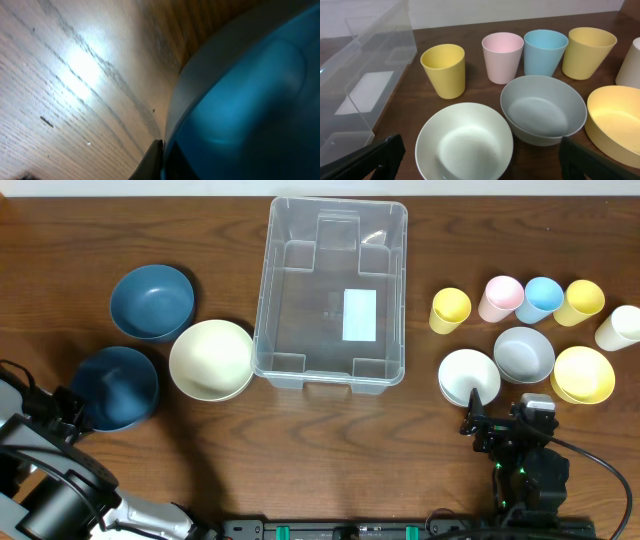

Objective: Pack container
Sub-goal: 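Grasp the front dark blue bowl's rim with the left gripper, then lift the dark blue bowl and carry it over the clear bin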

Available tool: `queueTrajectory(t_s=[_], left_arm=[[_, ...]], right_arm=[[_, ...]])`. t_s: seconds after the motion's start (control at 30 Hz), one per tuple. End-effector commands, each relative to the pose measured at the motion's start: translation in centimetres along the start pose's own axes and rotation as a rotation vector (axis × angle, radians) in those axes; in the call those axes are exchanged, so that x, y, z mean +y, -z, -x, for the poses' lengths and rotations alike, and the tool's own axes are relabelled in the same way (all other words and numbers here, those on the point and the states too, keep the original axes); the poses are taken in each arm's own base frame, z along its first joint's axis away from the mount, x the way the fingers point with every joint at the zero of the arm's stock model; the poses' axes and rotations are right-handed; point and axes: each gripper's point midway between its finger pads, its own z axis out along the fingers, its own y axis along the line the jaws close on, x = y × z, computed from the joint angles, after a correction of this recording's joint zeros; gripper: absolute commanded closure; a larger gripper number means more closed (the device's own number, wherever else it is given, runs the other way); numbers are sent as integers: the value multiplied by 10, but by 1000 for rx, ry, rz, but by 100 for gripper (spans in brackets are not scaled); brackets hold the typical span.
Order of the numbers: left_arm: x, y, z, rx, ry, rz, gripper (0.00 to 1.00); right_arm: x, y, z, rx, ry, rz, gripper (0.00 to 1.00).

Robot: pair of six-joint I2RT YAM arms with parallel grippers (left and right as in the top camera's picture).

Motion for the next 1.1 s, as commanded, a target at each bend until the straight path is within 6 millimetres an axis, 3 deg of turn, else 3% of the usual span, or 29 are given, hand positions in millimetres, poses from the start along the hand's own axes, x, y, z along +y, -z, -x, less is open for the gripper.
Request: queueTrajectory(t_s=[0.0,0.13,0.3,0.43,0.63,0.83,1.07], left_arm=[[3,15,-2,-37,19,12,94],[7,50,-4,-128,58,36,94],[-4,114,-18,-311,56,-28,94],[-39,166,-38,-491,-48,-170,94],[-118,221,-81,-684,-349,-403,94],[-194,236,-114,-740,-628,-544,94],[-275,216,-132,-725,-847,-631,94]], right_arm=[[-3,0,0,-4,-14,-15,1],[-3,0,0,-5,-14,-15,1],[-3,0,0,-5,-14,-15,1],[-3,0,0,-5,-14,-15,1],[-3,0,0,-5,-14,-15,1],[-3,0,0,-5,-14,-15,1],[-3,0,0,-5,-14,-15,1]])
